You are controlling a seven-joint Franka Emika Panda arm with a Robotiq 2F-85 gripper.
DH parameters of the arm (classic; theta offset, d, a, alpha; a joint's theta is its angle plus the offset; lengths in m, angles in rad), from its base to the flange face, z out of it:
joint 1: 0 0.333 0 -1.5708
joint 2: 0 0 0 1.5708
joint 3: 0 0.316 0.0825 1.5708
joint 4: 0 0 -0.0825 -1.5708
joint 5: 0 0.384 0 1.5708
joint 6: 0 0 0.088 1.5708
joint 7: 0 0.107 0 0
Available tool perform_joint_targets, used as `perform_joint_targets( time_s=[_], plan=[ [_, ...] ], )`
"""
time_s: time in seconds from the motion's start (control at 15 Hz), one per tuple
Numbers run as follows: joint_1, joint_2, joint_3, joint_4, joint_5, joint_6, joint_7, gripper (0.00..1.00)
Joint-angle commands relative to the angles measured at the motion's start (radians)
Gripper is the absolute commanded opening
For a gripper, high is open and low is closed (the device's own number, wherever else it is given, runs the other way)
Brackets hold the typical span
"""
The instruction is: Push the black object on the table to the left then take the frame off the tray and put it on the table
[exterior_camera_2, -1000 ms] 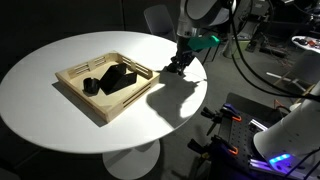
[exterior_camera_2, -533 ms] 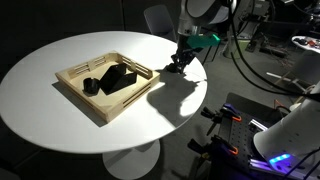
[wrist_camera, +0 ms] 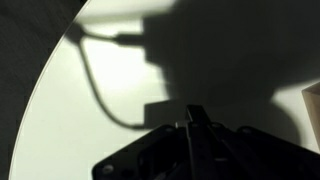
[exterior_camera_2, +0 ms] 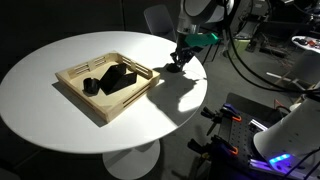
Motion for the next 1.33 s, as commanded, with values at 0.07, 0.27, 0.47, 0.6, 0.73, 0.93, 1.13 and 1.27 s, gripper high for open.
perform_joint_targets(
  time_s=[0.07, 0.27, 0.47, 0.6, 0.73, 0.93, 1.13, 1.27],
  plan=[
    [-0.006, 0.043, -0.008, 0.038, -0.018, -0.023, 0.034, 0.02],
    [-0.006, 0.058, -0.012, 0.044, -0.018, -0.023, 0.035, 0.02],
    [-0.005, 0.072, -0.016, 0.058, -0.016, -0.024, 0.033, 0.02],
    [-0.006, 0.081, -0.018, 0.072, -0.013, -0.025, 0.029, 0.02],
    [-0.006, 0.087, -0.019, 0.088, -0.01, -0.027, 0.024, 0.01],
    [-0.006, 0.099, -0.019, 0.117, -0.01, -0.028, 0.022, 0.02],
    [-0.005, 0.11, -0.019, 0.146, -0.009, -0.03, 0.019, 0.01],
    [-0.005, 0.116, -0.019, 0.158, -0.009, -0.029, 0.018, 0.01]
  ],
)
